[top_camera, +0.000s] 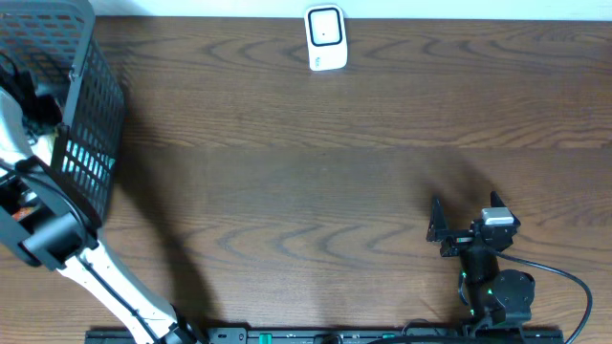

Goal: Scan the item barcode
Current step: 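Grasp the yellow-white snack bag inside the basket with the left gripper, then lift the yellow bag out and place it on the table near the scanner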

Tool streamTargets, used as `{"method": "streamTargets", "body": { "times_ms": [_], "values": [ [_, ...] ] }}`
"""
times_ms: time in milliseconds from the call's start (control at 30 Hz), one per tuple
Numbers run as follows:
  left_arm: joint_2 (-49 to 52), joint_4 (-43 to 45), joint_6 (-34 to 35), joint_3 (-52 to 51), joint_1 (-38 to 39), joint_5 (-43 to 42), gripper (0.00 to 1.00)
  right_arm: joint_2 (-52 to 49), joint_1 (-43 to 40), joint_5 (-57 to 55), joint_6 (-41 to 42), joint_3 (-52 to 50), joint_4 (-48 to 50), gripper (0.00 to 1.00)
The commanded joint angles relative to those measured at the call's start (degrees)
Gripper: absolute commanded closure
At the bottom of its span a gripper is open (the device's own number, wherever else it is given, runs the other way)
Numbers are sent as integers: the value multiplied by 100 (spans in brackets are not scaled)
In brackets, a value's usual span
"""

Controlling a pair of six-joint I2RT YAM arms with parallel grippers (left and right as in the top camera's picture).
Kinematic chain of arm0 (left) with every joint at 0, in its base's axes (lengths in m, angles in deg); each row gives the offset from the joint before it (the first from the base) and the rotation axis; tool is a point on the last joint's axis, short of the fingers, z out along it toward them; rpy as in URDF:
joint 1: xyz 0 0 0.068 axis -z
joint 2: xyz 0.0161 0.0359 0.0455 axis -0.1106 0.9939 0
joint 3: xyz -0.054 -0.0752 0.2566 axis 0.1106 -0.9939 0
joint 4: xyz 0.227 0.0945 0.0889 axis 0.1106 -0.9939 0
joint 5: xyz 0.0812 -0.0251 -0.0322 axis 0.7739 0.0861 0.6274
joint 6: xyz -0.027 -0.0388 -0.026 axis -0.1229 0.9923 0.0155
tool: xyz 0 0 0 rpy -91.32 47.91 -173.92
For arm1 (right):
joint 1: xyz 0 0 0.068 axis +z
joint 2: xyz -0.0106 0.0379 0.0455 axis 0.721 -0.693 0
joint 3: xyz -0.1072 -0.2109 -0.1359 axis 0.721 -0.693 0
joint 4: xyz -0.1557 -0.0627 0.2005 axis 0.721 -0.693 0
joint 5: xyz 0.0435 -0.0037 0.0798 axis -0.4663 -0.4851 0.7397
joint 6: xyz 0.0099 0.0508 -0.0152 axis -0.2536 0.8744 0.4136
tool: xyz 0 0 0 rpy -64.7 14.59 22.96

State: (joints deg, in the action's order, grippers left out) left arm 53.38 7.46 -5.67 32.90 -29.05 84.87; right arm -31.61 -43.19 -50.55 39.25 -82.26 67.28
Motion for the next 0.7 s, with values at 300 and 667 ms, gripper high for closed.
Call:
{"method": "streamTargets", "body": {
  "times_ms": [300, 667],
  "values": [
    [-2763, 756, 1941, 7, 66, -1250, 93, 31, 37, -7, -42, -4, -26, 1],
    [-3707, 848, 2371, 7, 66, -1248, 93, 31, 39, -7, -42, -4, -28, 1]
  ]
}}
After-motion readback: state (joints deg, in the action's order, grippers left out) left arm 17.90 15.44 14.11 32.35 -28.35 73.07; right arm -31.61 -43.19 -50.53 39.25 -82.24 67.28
